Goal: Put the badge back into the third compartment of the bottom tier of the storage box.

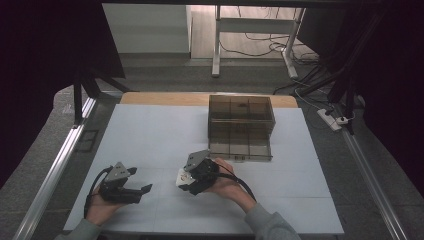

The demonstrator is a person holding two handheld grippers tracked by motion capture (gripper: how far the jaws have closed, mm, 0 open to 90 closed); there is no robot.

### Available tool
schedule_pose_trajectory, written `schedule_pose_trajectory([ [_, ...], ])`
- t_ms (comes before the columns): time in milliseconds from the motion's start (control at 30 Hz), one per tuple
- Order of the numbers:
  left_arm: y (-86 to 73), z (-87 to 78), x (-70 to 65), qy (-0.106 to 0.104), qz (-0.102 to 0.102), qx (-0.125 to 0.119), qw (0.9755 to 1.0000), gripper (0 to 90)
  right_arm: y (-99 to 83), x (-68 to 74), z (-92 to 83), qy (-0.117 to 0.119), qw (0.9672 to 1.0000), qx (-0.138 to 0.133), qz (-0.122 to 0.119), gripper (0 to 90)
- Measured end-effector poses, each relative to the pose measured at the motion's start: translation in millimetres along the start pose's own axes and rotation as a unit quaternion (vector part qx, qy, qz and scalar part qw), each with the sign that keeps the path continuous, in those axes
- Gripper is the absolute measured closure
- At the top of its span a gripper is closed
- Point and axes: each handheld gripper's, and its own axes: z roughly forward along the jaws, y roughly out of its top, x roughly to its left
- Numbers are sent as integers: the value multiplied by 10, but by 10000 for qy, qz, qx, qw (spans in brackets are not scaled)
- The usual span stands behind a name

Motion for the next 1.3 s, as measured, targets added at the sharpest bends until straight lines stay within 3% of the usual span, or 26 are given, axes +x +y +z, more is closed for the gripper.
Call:
schedule_pose_trajectory([
  [833,-6,-6,8,21,2,-3,10000,157,25,-101,-281,-307,9990,-297,109,332],
  [1300,-8,-12,11,46,-7,-6,10000,160,-61,-189,-507,-539,9975,-394,241,332],
])
